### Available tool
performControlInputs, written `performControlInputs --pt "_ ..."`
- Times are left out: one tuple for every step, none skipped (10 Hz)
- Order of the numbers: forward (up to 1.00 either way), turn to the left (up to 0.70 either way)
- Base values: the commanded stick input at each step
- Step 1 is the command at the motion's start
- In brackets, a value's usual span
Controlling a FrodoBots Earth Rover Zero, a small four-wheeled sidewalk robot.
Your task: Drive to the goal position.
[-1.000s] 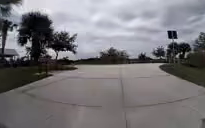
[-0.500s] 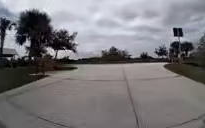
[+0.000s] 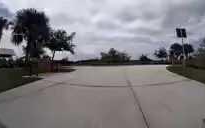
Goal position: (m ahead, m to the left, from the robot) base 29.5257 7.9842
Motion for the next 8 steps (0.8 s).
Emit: performControlInputs --pt "0.85 0.19" --pt "0.85 0.34" --pt "0.85 0.34" --pt "0.85 0.34" --pt "0.85 0.34" --pt "0.85 0.32" --pt "0.85 0.17" --pt "0.85 0.00"
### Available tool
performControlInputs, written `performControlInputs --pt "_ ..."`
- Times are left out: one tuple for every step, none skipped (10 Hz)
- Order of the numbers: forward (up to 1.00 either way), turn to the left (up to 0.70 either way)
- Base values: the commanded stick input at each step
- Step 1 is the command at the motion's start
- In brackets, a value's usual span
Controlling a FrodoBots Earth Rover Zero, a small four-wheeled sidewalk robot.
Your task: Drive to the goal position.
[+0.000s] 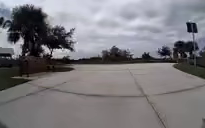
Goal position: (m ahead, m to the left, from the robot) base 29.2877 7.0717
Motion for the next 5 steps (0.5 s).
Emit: performControlInputs --pt "0.85 0.00" --pt "0.85 0.00" --pt "0.85 0.00" --pt "0.85 0.00" --pt "0.85 0.00"
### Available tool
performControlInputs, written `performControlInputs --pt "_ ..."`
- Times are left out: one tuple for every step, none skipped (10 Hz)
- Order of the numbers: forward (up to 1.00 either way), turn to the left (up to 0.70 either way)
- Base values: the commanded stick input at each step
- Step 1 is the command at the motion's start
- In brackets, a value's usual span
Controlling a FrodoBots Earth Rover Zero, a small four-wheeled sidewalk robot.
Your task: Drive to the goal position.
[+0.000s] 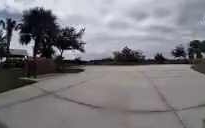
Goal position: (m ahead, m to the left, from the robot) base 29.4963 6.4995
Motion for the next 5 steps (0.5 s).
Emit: performControlInputs --pt "0.85 0.00" --pt "0.85 0.00" --pt "0.85 0.00" --pt "0.85 0.00" --pt "0.85 0.00"
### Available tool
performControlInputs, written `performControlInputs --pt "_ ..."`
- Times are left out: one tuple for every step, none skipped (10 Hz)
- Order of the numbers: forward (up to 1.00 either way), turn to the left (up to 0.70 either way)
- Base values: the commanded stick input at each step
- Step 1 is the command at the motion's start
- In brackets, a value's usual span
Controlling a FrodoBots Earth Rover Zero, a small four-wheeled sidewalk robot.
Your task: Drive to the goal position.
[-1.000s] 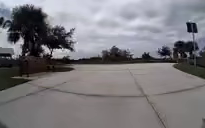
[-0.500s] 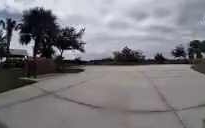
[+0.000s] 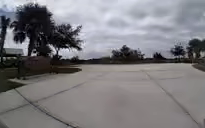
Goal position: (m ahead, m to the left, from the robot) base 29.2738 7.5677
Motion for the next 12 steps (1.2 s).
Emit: performControlInputs --pt "0.85 0.00" --pt "0.85 0.00" --pt "0.85 0.00" --pt "0.85 0.00" --pt "0.85 0.00" --pt "0.85 0.00" --pt "0.85 0.00" --pt "0.85 0.00" --pt "0.85 0.00" --pt "0.85 0.00" --pt "0.85 0.00" --pt "0.85 0.00"
